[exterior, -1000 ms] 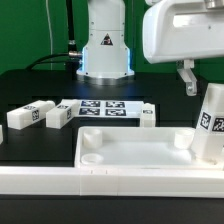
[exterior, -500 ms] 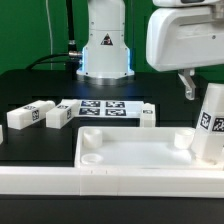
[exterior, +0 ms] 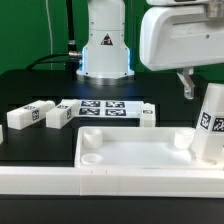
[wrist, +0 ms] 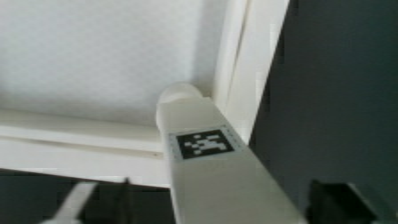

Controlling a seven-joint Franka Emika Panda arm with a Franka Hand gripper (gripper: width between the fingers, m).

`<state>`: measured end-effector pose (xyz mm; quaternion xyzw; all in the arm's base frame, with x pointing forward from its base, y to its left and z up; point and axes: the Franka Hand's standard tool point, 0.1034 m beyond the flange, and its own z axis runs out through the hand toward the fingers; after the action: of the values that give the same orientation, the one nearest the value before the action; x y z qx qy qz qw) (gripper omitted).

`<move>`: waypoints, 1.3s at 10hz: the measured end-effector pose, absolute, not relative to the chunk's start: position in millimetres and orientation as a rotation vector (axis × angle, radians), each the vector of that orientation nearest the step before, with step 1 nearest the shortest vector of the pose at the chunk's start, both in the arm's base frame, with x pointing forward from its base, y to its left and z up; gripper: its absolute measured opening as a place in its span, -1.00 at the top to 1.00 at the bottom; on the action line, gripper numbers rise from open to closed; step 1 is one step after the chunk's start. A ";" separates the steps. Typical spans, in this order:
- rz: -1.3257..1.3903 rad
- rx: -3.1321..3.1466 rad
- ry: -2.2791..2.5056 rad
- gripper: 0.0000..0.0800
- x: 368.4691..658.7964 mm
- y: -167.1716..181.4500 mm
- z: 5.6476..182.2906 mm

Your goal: Assemble desk

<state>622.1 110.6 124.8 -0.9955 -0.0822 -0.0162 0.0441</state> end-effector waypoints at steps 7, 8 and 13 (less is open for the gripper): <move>-0.056 -3.047 -0.157 0.26 626.2 105.9 126.9; -0.052 -3.047 -0.041 0.26 626.5 106.0 127.0; -0.049 -2.936 0.689 0.26 621.5 109.3 125.5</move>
Offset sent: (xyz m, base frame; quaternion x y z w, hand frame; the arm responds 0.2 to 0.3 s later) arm 0.0000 0.0000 0.0000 0.0000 0.0000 0.0000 1.0000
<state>621.5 109.3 125.5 -0.9715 0.2280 -0.0161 0.0628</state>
